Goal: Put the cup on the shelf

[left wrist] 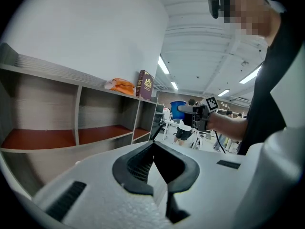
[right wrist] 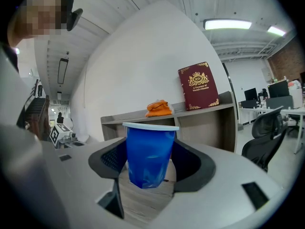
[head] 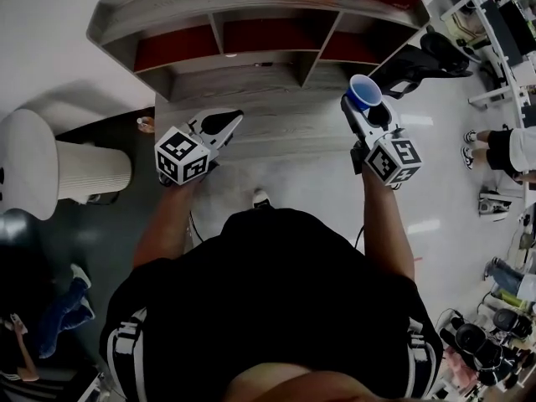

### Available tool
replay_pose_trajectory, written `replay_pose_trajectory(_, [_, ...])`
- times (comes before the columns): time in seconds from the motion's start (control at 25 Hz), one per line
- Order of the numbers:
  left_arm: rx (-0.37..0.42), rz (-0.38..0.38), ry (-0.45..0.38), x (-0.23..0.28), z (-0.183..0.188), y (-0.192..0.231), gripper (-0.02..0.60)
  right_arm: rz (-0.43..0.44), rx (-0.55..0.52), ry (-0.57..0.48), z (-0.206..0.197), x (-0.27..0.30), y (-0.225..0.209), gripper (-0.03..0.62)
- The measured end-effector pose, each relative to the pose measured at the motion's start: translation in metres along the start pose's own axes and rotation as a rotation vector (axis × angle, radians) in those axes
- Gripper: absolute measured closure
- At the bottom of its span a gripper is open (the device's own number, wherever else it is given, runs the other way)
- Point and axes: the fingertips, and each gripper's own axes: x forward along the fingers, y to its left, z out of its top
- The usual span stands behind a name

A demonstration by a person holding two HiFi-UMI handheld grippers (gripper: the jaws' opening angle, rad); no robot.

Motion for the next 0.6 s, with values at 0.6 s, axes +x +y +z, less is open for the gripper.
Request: replay_pose_trajectory(0.6, [0.012, -0.078, 0.035, 0.009, -0.01, -0.008, 0.565, -0.05, -0.014, -0.005, 0.001, -0.01, -0.002, 0.312])
